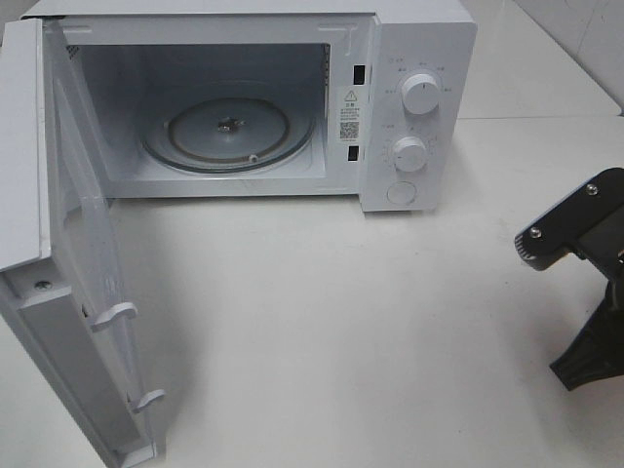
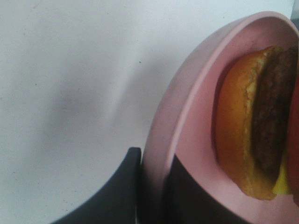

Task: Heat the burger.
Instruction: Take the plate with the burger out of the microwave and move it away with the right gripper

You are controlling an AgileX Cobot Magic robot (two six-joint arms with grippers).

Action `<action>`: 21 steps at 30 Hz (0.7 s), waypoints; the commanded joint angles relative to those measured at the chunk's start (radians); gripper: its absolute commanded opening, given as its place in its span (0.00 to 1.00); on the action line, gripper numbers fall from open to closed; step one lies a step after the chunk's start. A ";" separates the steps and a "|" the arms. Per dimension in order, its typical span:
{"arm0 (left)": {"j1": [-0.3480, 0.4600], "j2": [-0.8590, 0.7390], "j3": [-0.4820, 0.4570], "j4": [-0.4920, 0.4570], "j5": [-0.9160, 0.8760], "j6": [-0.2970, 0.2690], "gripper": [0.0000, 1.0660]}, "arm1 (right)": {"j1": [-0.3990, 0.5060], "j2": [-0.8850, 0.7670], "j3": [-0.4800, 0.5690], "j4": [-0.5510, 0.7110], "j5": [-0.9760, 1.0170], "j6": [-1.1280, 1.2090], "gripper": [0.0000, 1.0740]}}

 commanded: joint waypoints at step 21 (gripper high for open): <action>0.002 -0.003 0.001 0.000 -0.012 -0.002 0.94 | 0.001 0.352 -0.081 -0.073 0.036 0.400 0.00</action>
